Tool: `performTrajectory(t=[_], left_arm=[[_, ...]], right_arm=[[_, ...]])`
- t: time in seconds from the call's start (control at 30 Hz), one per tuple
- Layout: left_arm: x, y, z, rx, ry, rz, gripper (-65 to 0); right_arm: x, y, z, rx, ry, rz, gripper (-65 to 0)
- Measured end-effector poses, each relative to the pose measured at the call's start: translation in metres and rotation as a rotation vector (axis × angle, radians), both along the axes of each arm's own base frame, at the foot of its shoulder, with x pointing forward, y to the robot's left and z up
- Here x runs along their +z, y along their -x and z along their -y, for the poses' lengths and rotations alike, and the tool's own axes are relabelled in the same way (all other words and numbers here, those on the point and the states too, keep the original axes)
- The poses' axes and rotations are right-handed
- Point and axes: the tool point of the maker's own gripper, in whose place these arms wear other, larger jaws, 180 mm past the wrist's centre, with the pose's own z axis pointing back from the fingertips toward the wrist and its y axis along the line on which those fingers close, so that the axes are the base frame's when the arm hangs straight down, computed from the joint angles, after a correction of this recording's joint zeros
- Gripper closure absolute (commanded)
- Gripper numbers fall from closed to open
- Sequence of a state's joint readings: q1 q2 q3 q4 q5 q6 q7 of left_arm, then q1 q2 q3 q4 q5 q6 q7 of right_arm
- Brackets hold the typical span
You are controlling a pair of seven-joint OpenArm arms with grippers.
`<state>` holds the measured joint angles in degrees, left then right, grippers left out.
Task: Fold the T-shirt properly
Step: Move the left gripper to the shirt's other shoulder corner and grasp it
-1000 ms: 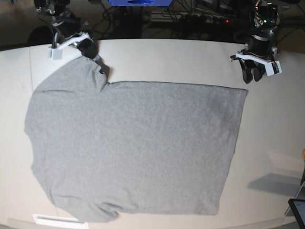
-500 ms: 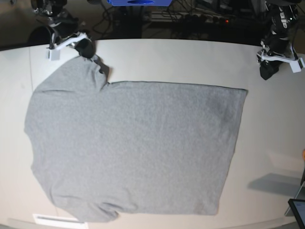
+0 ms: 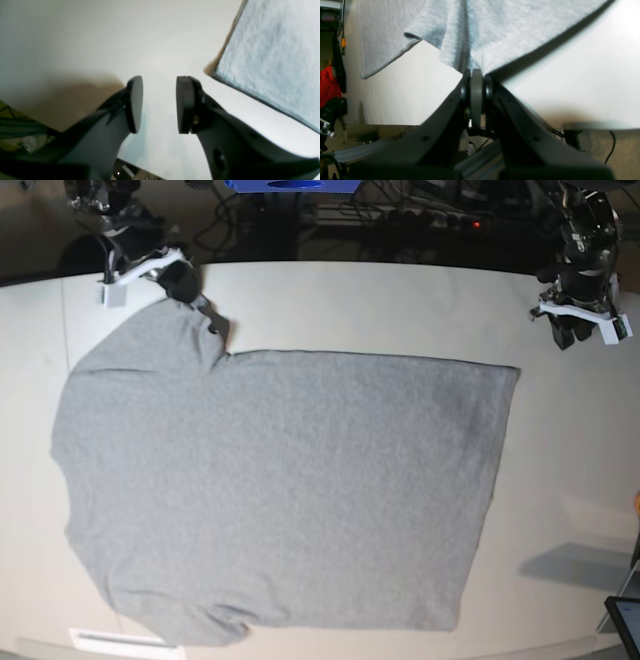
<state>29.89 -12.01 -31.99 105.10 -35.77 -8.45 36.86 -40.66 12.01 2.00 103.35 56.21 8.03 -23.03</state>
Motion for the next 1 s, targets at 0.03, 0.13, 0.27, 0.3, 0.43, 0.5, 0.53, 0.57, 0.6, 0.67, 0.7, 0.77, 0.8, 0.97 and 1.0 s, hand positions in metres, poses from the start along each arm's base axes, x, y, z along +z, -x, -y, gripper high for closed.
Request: performTrajectory(t=[0.03,0.13,0.27,0.3,0.43,0.5,0.53,0.57,0.6,0.67,0.7,0.77,0.8,0.97,1.0], left_arm=[[0.002,-0.004,0.004,-0.042,-0.004,0.006,-22.5],[0.008,-0.015,0.026,-0.150,0.060,0.060,-22.5],[0.006,-0.012,0.026,-0.146,0.066,0.055,-22.5],[0.006,-0.012,0.026,-0.146,0.066,0.056,-22.5],[0.006,-0.014,0.028,-0.137,0.076,0.070,-22.5],[0.004,-0.012,0.030,-0.136,0.083,0.061,-22.5],[0.003,-0.011,0.030,-0.135,0.082,0.059,-22.5],[0.003,-0.011,0.029,-0.135,0.082,0.059,-22.5],[0.003,-0.011,0.029,-0.136,0.079,0.056,-22.5],[0.003,-0.011,0.029,-0.136,0.079,0.057,-22.5],[0.003,-0.011,0.028,-0.137,0.077,0.056,-22.5],[0.002,-0.010,0.026,-0.138,0.049,0.038,-22.5],[0.000,-0.008,0.024,-0.139,0.029,0.021,-22.5],[-0.015,0.003,0.028,-0.116,-0.010,-0.039,-22.5],[-0.018,0.005,0.030,-0.121,-0.007,-0.049,-22.5]], right_arm=[[0.000,0.000,0.000,0.000,0.000,0.000,-0.3],[0.000,0.000,0.000,-0.001,0.000,0.000,-0.1],[0.000,0.000,0.000,0.000,0.001,0.000,-0.1],[0.000,0.000,0.000,0.000,0.000,0.000,-0.1],[0.000,0.000,0.001,0.003,0.005,0.000,-0.1],[0.000,0.000,0.000,0.002,0.004,0.000,-0.1],[0.000,0.000,0.000,0.001,0.003,0.000,-0.1],[0.000,0.000,0.000,0.002,0.004,0.000,-0.1],[0.000,0.000,0.000,0.002,0.004,0.000,-0.1],[0.000,0.000,0.000,0.002,0.003,0.000,-0.1],[0.000,0.000,0.000,0.002,0.003,0.000,-0.1],[0.000,0.000,0.000,0.001,0.003,0.000,-0.1],[0.000,0.000,0.000,0.002,0.004,0.000,-0.1],[0.000,0.000,0.000,0.001,0.003,0.000,-0.1],[0.000,0.000,0.000,0.001,0.003,0.000,-0.1]])
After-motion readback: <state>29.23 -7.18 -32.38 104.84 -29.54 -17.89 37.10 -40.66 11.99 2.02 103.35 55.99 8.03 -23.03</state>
